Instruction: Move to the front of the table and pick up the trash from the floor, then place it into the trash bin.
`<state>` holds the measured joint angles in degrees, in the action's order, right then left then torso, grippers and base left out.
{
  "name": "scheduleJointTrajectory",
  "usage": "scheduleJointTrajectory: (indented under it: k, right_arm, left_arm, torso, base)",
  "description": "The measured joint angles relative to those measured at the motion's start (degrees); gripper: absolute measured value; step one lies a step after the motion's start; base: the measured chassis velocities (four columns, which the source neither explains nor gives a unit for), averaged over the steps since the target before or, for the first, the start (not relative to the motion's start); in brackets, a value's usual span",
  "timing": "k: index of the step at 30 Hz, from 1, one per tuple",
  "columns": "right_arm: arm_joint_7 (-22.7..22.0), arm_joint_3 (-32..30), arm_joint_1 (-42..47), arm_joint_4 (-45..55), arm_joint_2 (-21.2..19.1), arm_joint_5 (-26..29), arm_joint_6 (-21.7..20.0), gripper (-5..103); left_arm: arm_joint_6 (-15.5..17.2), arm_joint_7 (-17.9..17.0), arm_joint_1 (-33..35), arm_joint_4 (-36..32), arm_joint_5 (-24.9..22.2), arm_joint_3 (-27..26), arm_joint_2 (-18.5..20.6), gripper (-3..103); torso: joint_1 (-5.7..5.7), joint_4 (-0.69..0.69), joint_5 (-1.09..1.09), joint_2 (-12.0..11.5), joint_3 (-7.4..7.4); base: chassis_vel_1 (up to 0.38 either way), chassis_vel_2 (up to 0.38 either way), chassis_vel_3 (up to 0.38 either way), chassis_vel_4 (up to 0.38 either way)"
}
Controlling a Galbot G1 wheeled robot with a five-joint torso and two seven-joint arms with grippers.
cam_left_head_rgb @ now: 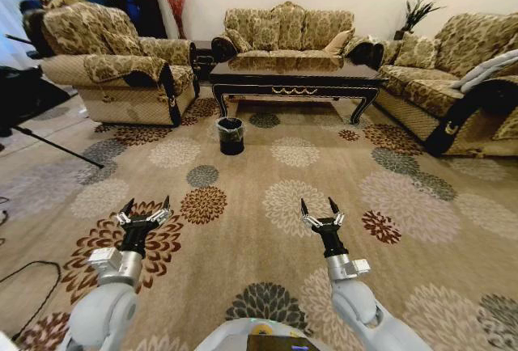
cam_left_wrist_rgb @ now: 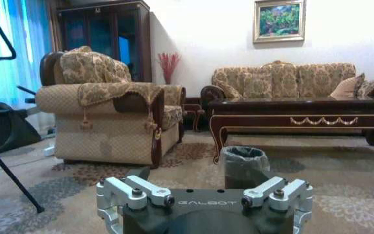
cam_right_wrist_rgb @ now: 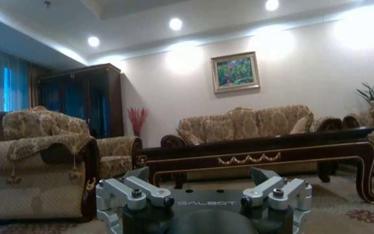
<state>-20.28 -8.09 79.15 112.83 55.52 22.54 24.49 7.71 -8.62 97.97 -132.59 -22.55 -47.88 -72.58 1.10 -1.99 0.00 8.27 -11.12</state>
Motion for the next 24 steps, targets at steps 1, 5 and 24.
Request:
scheduleJointTrajectory:
  k: [1,5,24]
  right_arm:
    - [-0.07,0.01,-0.01,-0.10,0.01,0.00,-0.04,100]
    - [-0.93,0.00,-0.26,-0.59,0.05,0.12,-0.30,100]
    - [-1.13,0.85,-1.94,-1.88,-0.05,0.52,-0.30,100]
  left_arm:
    - [0.00,0.01,0.02,0.02,0.02,0.06,0.00,100]
    - [-0.09,0.01,0.03,0.47,0.92,0.43,0.00,100]
    - [-0.25,-0.52,-1.64,2.43,0.92,1.04,0.82,100]
  torso:
    - [0.00,0.00,0.01,0.00,0.00]
    - [0.01,0.00,0.00,0.00,-0.01]
    - [0.01,0.00,-0.05,0.00,-0.01]
  base:
    - [0.000,0.000,0.000,0.000]
    - [0.000,0.000,0.000,0.000]
    - [-0.086,-0.082,0.076,0.070]
